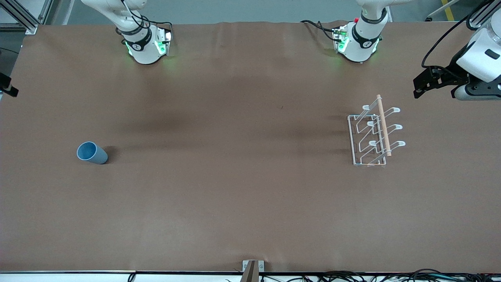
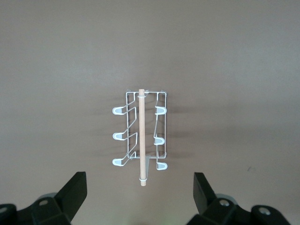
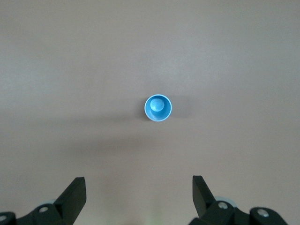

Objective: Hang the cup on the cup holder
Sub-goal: 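Lower the right gripper over the blue cup and grasp it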

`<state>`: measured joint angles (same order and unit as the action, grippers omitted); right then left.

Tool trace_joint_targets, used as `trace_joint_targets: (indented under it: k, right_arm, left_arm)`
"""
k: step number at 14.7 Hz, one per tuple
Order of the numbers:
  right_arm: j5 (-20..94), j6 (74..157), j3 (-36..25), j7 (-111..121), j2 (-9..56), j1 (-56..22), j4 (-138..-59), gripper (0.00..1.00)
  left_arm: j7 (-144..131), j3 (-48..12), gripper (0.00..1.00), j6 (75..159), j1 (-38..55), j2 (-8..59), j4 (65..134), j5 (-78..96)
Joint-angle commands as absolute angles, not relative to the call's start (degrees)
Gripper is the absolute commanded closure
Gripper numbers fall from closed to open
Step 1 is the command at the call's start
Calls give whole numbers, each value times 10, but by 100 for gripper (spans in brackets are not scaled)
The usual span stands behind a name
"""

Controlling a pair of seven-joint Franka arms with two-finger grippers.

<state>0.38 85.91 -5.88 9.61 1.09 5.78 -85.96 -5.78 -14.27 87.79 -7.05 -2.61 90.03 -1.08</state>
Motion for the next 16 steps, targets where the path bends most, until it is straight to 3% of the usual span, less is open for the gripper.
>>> trace_joint_targets:
  k: [1, 4, 7, 16]
  right_arm:
    - [3, 937, -53, 99, 40, 80, -918, 0]
    - [4, 1053, -53, 99, 50, 90, -1022, 0]
    - [4, 1125, -53, 99, 83, 90, -1070, 0]
    - [4, 1181, -52, 101, 170, 106, -1089, 0]
  left_arm:
    - [-48, -145, 0, 867, -74, -20, 887, -12]
    - [-48, -145, 0, 867, -75, -20, 887, -12]
    - [-46, -145, 0, 867, -73, -20, 887, -15]
    - [-33, -144, 0, 867, -73, -19, 888, -14]
